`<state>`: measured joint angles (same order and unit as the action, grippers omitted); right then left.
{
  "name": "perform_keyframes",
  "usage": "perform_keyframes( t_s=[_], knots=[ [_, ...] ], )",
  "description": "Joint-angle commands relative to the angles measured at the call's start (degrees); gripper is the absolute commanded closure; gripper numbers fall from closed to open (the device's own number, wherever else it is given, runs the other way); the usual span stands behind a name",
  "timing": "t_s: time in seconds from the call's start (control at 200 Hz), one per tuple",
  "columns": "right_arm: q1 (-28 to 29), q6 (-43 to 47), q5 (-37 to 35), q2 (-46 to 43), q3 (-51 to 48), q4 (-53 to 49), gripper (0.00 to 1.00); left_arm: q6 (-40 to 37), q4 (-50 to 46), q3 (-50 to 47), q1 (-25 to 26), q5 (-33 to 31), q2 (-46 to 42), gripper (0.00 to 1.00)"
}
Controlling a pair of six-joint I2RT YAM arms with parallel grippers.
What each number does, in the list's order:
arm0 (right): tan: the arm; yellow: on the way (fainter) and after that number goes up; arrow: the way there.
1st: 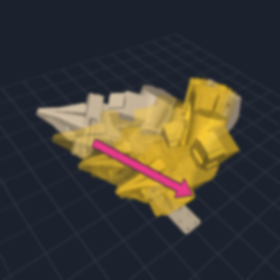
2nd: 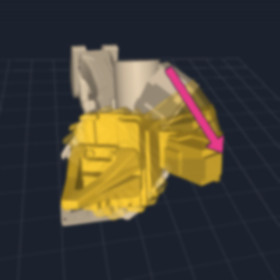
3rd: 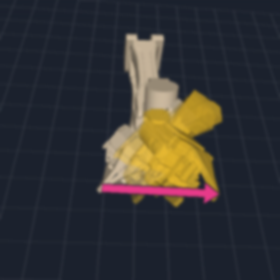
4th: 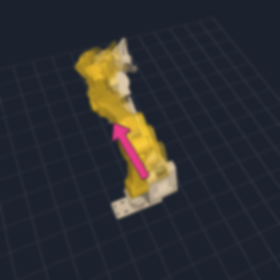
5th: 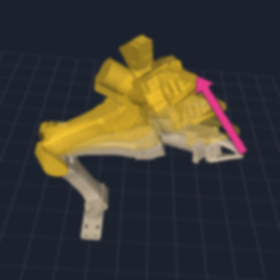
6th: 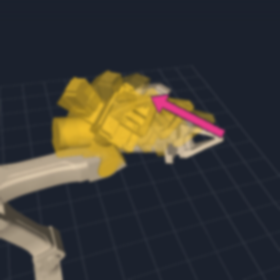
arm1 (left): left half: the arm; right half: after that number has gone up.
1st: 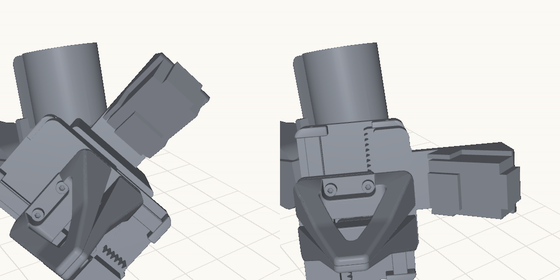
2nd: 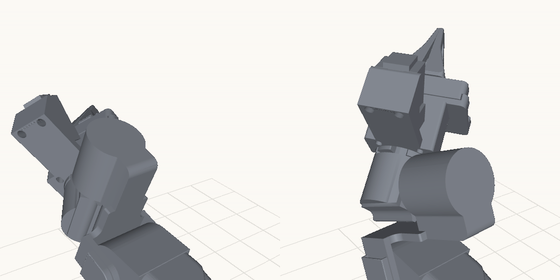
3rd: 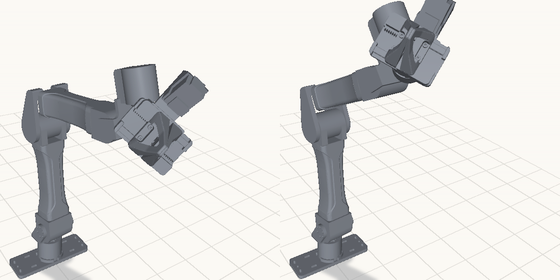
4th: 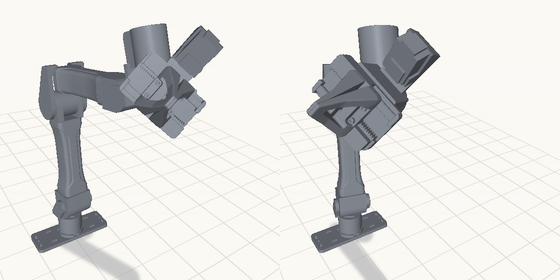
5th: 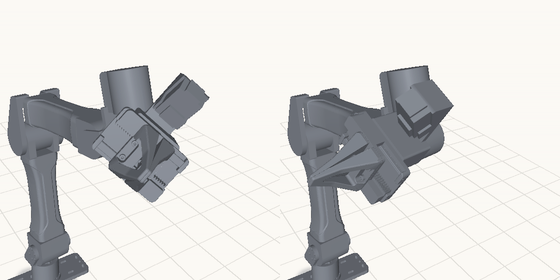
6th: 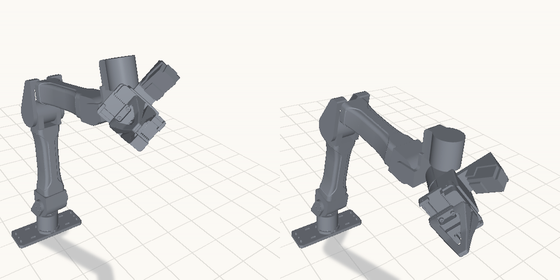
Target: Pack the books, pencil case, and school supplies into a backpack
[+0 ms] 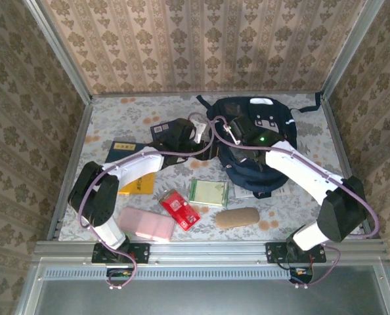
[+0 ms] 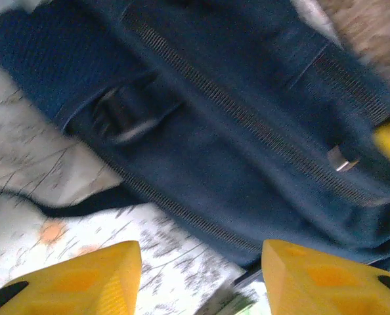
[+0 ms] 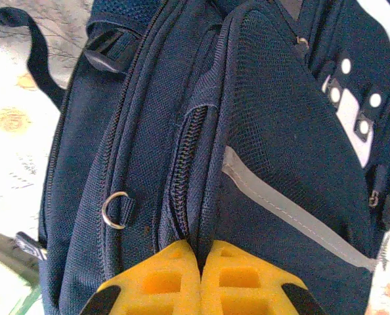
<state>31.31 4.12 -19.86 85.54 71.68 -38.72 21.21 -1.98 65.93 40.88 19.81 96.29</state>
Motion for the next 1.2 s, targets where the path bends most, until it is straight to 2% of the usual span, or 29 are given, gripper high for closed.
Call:
perform_keyframes(
  t_s=[0.0,0.18,0.295,0.415,0.585,0.92,1.06,1.195],
  knots=[
    [-1.5,-2.1,6.4,-3.2,2.2,0.0,1.0,-9.2,-8.3,6.5,0.7,6.2,2.8,0.46],
    [-2.3,-2.8,9.1,-4.5,2.6,-0.6,1.0,-20.6,-17.9,11.6,0.7,12.6,5.8,0.45],
    [-3.3,-3.5,10.5,-5.4,2.5,-0.2,1.0,-24.1,-19.6,10.2,0.8,13.8,5.2,0.46],
    [-4.7,-4.3,12.2,-5.5,2.6,0.2,1.0,-23.8,-17.0,6.4,1.3,14.2,3.7,0.45],
    [-5.5,-5.3,14.1,-7.4,3.1,0.5,1.0,-22.7,-13.2,3.6,3.0,11.4,4.2,0.43],
    [-5.8,-6.8,16.4,-7.8,2.9,0.8,1.0,-21.2,-5.3,1.0,7.2,4.8,6.4,0.32],
    [-5.8,-7.3,16.9,-7.9,2.4,1.1,1.0,-20.9,-4.8,2.1,8.4,2.3,8.2,0.32],
    [-5.8,-7.6,17.4,-8.2,2.4,1.1,1.0,-20.7,-4.4,2.3,8.7,-0.9,9.0,0.38]
  ],
)
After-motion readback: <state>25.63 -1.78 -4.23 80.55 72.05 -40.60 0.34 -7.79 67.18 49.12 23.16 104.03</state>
